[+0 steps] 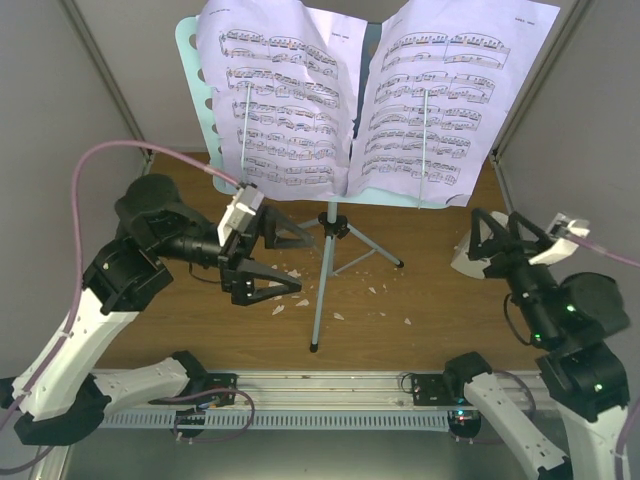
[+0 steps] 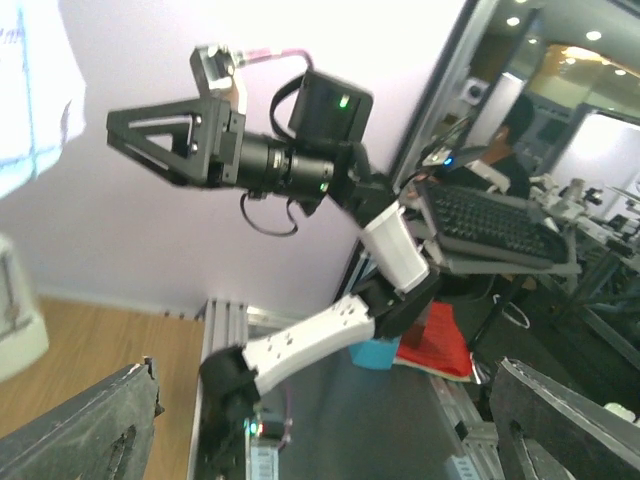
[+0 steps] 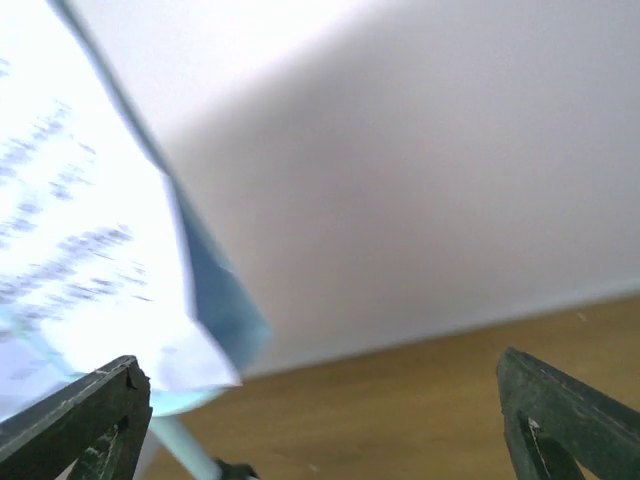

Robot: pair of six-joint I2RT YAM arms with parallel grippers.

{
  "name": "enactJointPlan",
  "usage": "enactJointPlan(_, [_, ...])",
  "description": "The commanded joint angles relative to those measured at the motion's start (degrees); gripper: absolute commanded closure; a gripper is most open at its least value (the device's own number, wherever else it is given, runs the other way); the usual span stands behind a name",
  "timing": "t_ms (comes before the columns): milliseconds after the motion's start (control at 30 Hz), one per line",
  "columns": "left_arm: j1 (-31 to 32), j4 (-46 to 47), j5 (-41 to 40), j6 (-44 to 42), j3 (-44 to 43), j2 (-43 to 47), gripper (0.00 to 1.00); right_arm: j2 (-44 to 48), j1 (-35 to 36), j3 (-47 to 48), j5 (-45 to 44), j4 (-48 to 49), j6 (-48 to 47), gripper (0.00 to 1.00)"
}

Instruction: Pack up the instrument practice props

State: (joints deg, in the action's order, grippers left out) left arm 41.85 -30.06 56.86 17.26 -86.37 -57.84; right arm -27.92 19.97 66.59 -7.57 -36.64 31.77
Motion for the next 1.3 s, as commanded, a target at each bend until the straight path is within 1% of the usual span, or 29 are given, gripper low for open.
enactJointPlan(0, [-0.2,9.5,3.0,2.3,-5.9,-2.8,0.09,-0.1,0.5,4.2,9.0,4.3,-1.8,0.08])
enactJointPlan(100, [-0.1,10.6,-2.0,2.6,-10.1,-5.8,0.05,-0.4,0.5,5.3,18.6,8.6,-1.2,0.11])
enactJointPlan(167, [-0.2,11.6,-4.7,2.3,-12.3,-8.0,0.05,-0.7,0.5,5.4,24.6,11.5,-0.4,0.12])
enactJointPlan(233, [-0.2,12.8,-6.5,2.7,-14.4,-10.5,0.04,-1.5,0.5,6.2,29.7,12.1,0.0,0.13])
enactJointPlan(400, [-0.2,16.2,-8.2,3.5,-17.2,-15.8,0.05,-5.1,0.4,8.0,36.8,9.4,-0.1,0.14])
enactJointPlan(533, [-0.3,14.9,-12.4,1.5,-19.4,-18.6,0.04,-7.6,0.5,7.3,43.1,8.9,-0.1,0.15])
enactJointPlan(633, [-0.4,13.8,-14.7,1.1,-20.6,-20.7,0.05,-7.9,0.5,5.8,44.3,10.1,0.5,0.15])
enactJointPlan(767, [-0.3,14.2,-17.6,-0.1,-20.4,-20.6,0.05,-8.6,0.5,6.3,45.3,10.8,0.6,0.15])
enactJointPlan(933, [-0.4,14.4,-17.9,-1.0,-20.2,-19.4,0.05,-8.3,0.5,6.7,44.8,11.3,0.3,0.14])
enactJointPlan(1133, [-0.4,12.7,-17.9,-1.2,-19.8,-18.5,0.05,-10.6,0.5,9.3,43.7,12.2,-0.2,0.14])
enactJointPlan(1267, [-0.4,13.3,-17.0,-0.7,-19.1,-17.6,0.05,-11.9,0.4,11.3,40.3,11.7,-0.4,0.14])
